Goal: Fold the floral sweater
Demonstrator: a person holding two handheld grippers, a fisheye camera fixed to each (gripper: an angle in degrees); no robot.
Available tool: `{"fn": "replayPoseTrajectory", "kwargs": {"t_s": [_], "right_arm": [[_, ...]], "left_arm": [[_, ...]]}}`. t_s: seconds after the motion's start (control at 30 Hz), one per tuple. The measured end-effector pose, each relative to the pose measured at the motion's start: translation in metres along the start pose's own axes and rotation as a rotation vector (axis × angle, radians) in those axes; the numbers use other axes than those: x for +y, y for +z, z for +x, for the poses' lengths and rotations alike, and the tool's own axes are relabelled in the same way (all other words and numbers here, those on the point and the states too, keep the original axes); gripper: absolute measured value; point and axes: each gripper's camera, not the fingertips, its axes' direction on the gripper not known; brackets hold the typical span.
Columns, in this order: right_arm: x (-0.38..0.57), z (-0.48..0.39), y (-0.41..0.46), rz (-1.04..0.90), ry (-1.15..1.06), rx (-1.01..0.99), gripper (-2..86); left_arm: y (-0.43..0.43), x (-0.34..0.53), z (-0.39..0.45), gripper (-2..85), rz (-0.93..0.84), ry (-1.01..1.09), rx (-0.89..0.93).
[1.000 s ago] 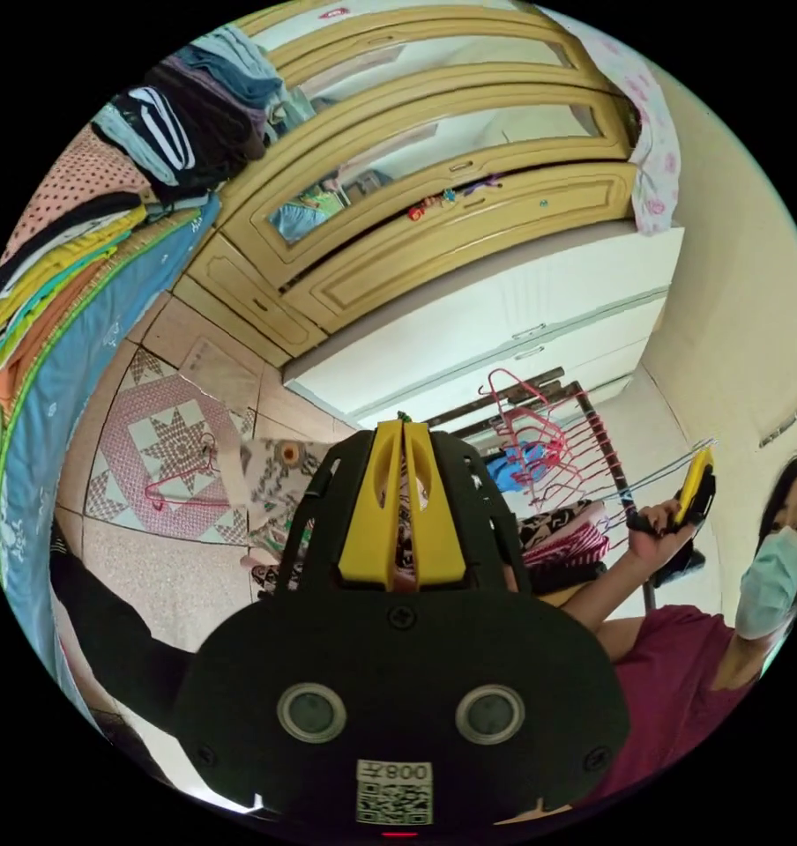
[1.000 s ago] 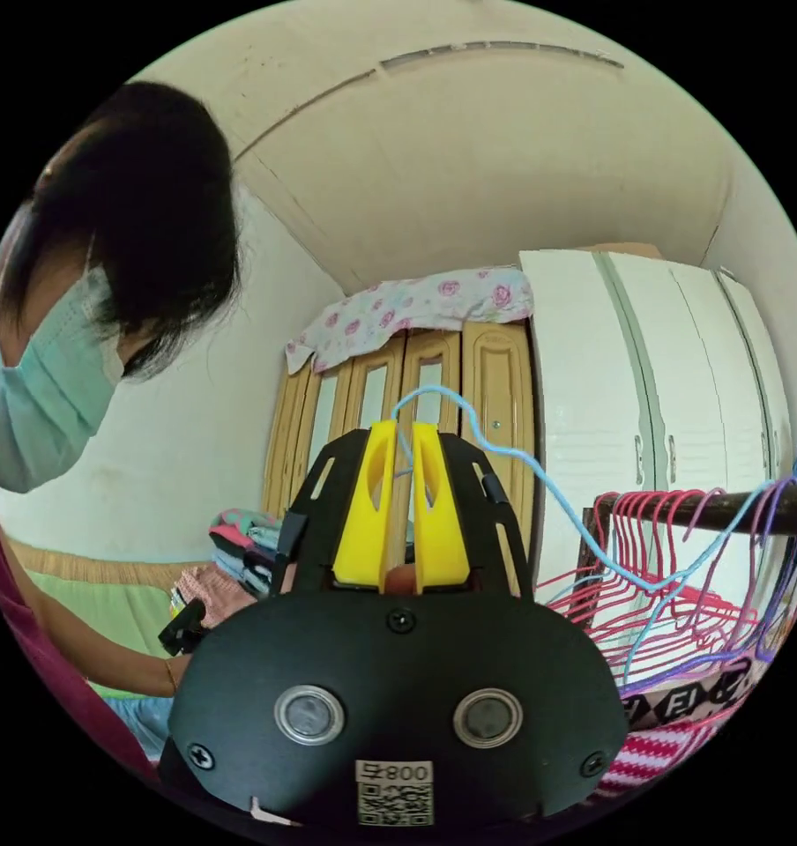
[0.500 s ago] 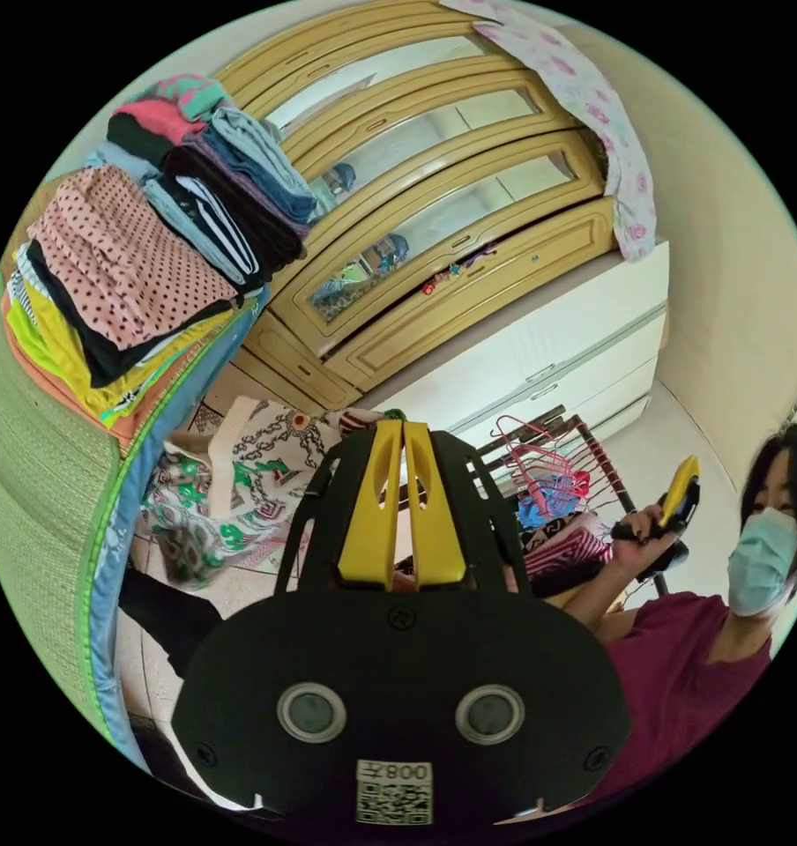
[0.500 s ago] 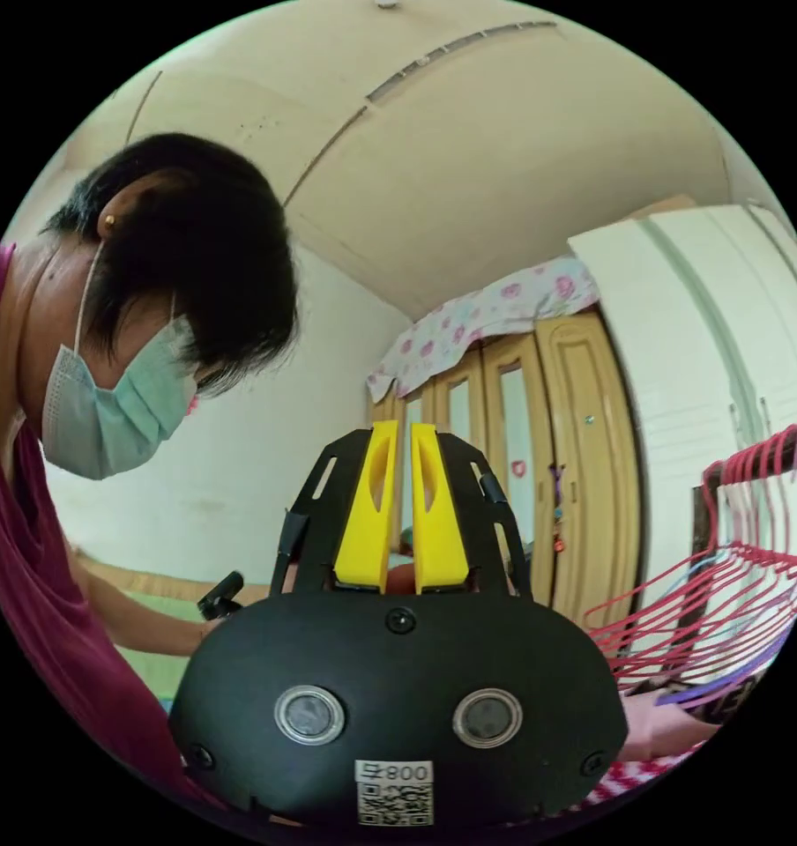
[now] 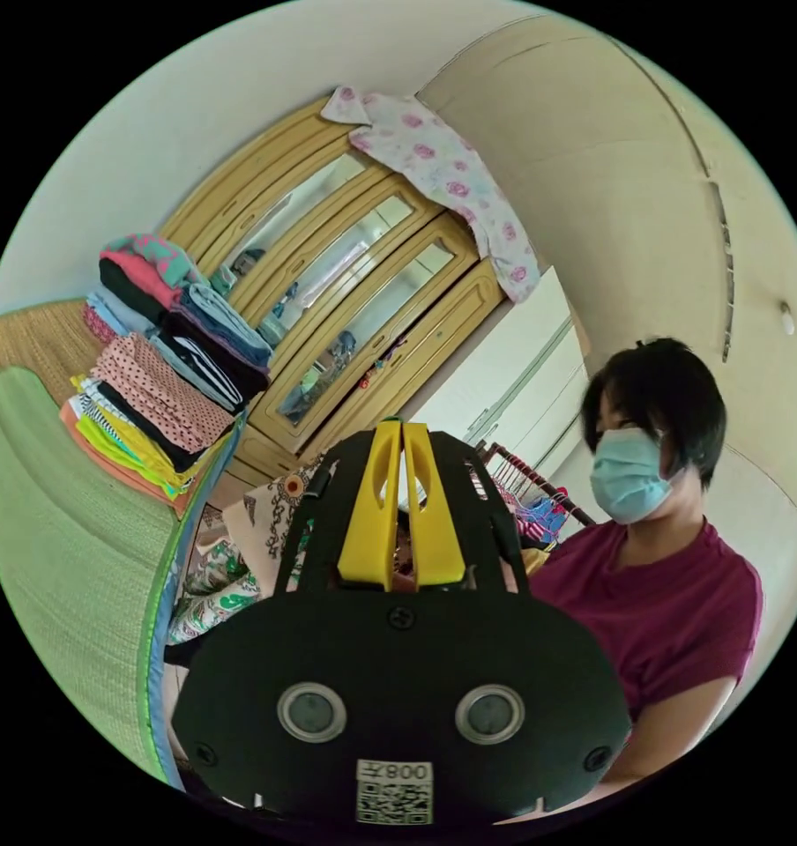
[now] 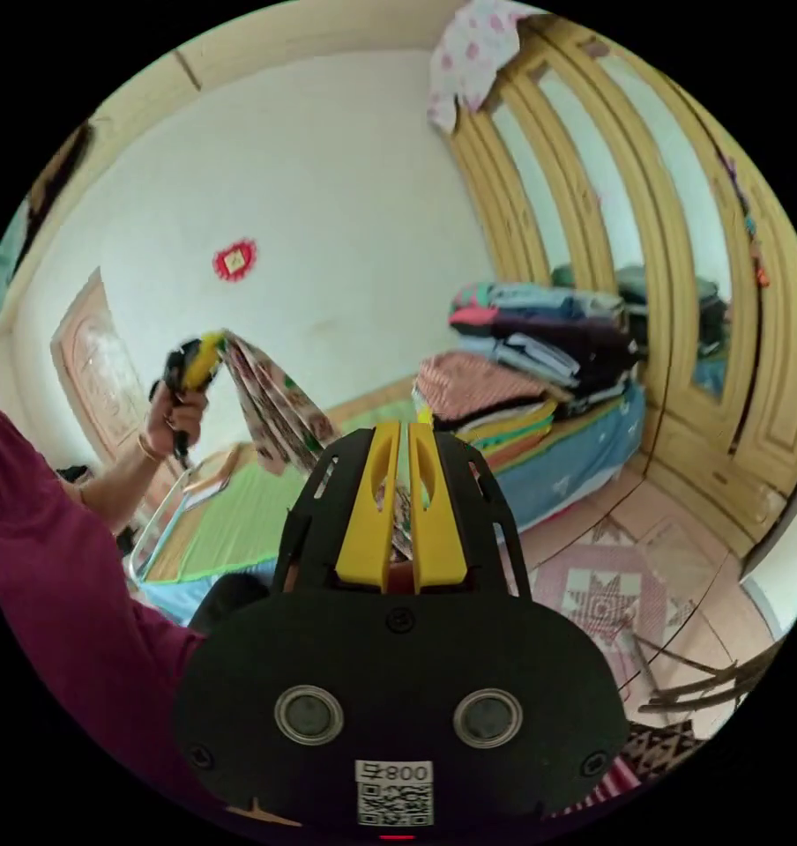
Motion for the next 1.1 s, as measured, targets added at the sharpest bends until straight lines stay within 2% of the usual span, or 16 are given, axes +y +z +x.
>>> {"fn": "replayPoseTrajectory", "kwargs": {"t_s": [0.1,0.3,0.47,0.7,0.9,1.1], "right_arm": [[0.034,0.041,0.081,-0.207,0.04,-0.126,2.0],[0.094,0.095,0.189,-0.431,0.059,-0.268,3.3],[0.114,0.12,0.261,-0.538,-0.058,-0.22,5.6],[0.143,0.157,0.378,-0.74,-0.203,-0.181,8.1],[0.171,0.18,0.436,-0.841,-0.263,-0.166,8.1],[0.192,0.221,0.448,-0.852,-0.16,-0.225,3.0]], "left_arm": [[-0.045,0.017,0.023,0.1,0.003,0.029,0.007],[-0.129,0.075,0.051,0.1,0.043,-0.013,-0.026],[-0.196,0.126,0.059,0.2,0.115,-0.105,-0.066],[-0.25,0.163,0.069,0.2,0.145,-0.169,-0.084],[-0.287,0.191,0.078,0.2,0.171,-0.206,-0.086],[-0.322,0.217,0.091,0.2,0.182,-0.238,-0.111]]}}
